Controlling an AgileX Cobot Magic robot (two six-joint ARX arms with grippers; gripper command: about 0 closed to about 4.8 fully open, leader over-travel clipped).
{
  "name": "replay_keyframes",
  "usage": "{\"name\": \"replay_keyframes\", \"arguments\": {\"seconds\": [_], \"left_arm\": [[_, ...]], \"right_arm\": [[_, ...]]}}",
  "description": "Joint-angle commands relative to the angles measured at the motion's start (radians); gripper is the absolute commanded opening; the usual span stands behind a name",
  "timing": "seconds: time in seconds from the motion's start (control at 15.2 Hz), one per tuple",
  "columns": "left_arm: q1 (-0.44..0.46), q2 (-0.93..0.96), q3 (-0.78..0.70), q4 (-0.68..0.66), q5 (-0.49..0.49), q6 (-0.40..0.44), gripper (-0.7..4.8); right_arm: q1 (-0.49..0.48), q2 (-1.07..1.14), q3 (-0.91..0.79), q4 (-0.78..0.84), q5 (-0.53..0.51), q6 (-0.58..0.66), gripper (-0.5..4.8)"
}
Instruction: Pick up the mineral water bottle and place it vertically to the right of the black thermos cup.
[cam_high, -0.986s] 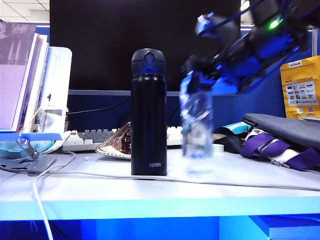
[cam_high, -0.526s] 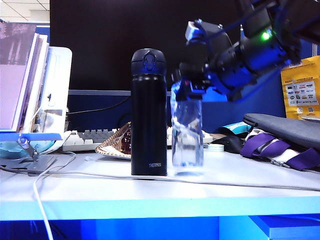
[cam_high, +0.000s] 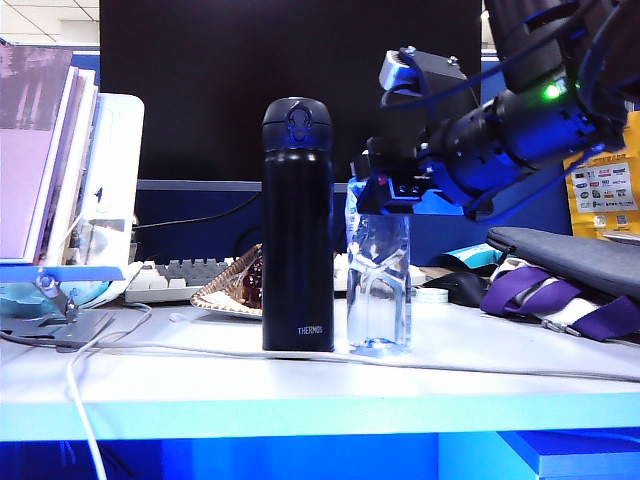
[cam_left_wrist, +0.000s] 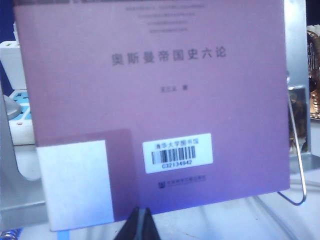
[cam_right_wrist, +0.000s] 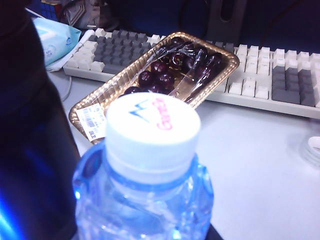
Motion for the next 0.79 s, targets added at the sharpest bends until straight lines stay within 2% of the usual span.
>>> {"name": "replay_keyframes", "arguments": {"seconds": [0.07, 0.26, 0.59, 0.66, 0.72, 0.79], "left_arm": [[0.002, -0.003, 0.0, -0.012, -0.003, 0.0, -0.05], [0.002, -0.003, 0.0, -0.012, -0.003, 0.0, -0.05], [0.002, -0.003, 0.0, -0.012, -0.003, 0.0, -0.05], [0.002, -0.003, 0.0, -0.012, -0.003, 0.0, -0.05], [0.002, -0.003, 0.0, -0.012, -0.003, 0.0, -0.05], [0.002, -0.003, 0.0, -0.012, -0.003, 0.0, -0.05]], "right_arm": [[0.001, 0.033, -0.032, 0.193, 0.001, -0.013, 2.64], [0.001, 0.093, -0.079, 0.373, 0.001, -0.03, 2.64], [0.001, 0.096, -0.09, 0.38, 0.006, -0.056, 2.65], [0.001, 0.096, -0.09, 0.383, 0.006, -0.056, 2.91], [0.001, 0.096, -0.09, 0.385, 0.005, -0.056, 3.93], [0.001, 0.096, -0.09, 0.385, 0.005, -0.056, 4.07]]}}
